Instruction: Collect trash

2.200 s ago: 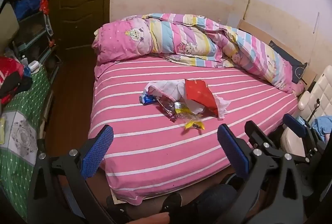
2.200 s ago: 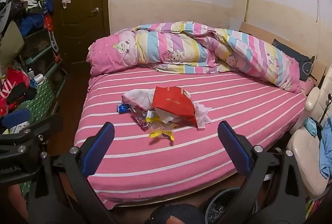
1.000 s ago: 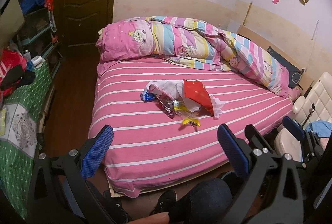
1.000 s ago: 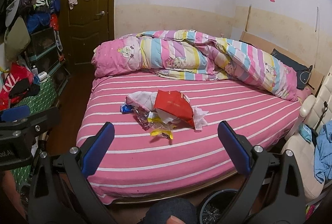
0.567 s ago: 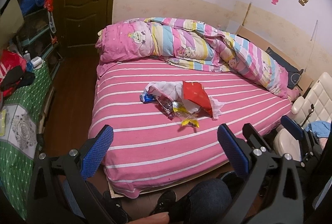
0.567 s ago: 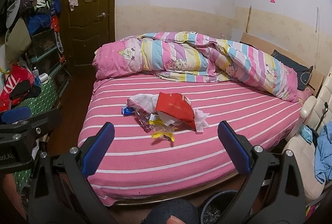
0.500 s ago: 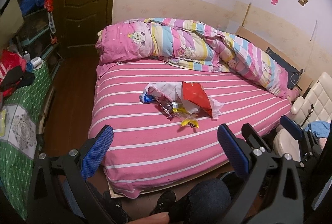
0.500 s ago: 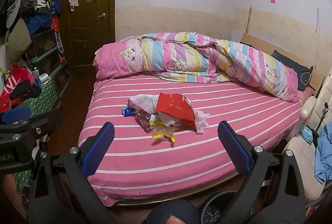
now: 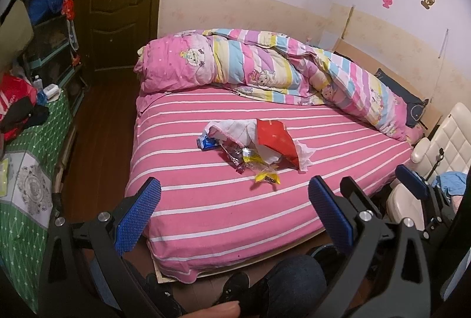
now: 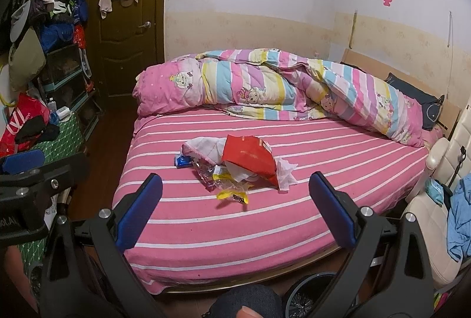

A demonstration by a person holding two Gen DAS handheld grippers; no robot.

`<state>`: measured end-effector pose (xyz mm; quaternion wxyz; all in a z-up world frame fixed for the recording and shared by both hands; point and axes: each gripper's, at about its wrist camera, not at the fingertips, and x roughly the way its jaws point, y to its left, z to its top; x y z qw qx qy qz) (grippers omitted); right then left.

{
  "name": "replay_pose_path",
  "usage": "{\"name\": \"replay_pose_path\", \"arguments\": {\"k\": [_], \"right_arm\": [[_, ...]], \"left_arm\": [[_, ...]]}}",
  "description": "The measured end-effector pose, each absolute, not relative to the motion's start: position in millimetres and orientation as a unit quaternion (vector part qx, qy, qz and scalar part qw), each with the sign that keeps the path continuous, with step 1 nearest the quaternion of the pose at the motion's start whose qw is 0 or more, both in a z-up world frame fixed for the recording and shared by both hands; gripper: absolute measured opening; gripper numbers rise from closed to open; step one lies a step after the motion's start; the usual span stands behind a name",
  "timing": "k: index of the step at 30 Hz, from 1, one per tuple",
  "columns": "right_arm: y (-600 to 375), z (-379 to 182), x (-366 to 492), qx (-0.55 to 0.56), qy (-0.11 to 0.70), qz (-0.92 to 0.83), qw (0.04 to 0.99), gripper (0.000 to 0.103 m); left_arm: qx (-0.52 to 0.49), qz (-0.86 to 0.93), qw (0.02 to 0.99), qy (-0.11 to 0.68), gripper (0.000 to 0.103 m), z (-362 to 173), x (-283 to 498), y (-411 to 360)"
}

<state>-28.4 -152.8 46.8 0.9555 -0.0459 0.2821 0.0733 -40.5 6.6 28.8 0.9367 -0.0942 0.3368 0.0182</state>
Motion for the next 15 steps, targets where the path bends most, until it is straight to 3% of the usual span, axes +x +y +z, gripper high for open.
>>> {"name": "replay_pose_path", "arguments": {"k": [15], "right_arm": [[-154.1, 50.2, -31.5, -0.042, 0.274, 0.074, 0.958, 0.098]], "left_arm": [[-0.087, 0.016, 0.941, 0.326, 0.097, 39.7, -48.6, -0.5]]}}
